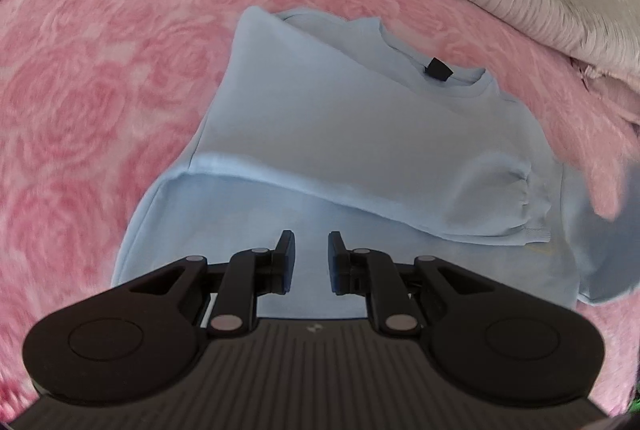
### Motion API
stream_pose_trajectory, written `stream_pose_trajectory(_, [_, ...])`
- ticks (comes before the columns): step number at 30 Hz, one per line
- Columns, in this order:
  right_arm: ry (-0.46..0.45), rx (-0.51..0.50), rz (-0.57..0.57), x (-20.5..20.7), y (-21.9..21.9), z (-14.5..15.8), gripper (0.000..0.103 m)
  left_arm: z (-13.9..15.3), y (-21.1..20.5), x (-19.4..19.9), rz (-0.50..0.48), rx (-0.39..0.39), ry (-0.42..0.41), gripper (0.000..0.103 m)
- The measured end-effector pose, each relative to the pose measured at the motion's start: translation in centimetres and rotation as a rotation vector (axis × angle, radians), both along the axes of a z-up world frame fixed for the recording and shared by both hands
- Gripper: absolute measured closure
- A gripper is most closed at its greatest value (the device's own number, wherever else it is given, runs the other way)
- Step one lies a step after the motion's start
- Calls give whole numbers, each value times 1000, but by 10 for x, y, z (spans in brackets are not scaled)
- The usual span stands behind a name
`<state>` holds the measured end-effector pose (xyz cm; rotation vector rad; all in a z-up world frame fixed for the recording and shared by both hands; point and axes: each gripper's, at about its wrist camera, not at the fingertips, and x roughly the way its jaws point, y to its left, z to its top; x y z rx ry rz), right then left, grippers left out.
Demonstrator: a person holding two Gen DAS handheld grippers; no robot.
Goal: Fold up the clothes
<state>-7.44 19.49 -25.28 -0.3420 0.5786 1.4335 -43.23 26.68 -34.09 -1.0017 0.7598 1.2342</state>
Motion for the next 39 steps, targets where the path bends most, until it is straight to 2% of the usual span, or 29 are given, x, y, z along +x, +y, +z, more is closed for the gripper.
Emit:
stream_pose_trajectory(3, [-54, -179, 262, -81, 18, -22, 98, -4, -6, -6, 17, -20, -2, 91])
stream_pose_trajectory(4, [-65, -244, 327, -101, 19, -32, 91, -6, -8, -9, 24, -27, -8, 91])
stream_pose_trajectory(6, [-55, -350, 399, -122, 11, -53, 87, -8, -12, -11, 28, -36, -25, 91])
stream_pose_trajectory(8, [-14, -415, 391, -115, -2, -68, 85, -11, -15, -9, 14, -47, -50, 90])
stream_pose_trajectory(11, [16, -507, 284, -76, -16, -84, 84, -19, -13, 6, 1, -73, -119, 88])
stream_pose_trajectory(15, [101, -614, 6, 3, -34, -99, 84, -34, -4, 30, 12, -118, -259, 81])
stream_pose_trajectory(17, [205, -619, -135, 37, -43, -103, 84, -45, 5, 41, 36, -141, -338, 80])
stream_pose_trajectory(21, [441, -596, -418, 103, -56, -108, 84, -67, 22, 56, 100, -173, -440, 78])
stream_pose_trajectory(23, [518, -574, -491, 120, -61, -109, 84, -76, 28, 61, 113, -204, -424, 77])
stream_pose_trajectory(26, [539, -564, -501, 119, -59, -111, 84, -76, 28, 66, 89, -196, -406, 79])
stream_pose_trajectory(28, [527, -568, -474, 113, -53, -113, 84, -69, 27, 68, 54, -167, -395, 98])
stream_pose_trajectory(32, [475, -562, -430, 103, -42, -115, 84, -32, 32, 66, -48, -19, -357, 101])
stream_pose_trajectory(39, [407, -513, -364, 97, -23, -108, 84, -5, 66, 24, -129, 148, -140, 101])
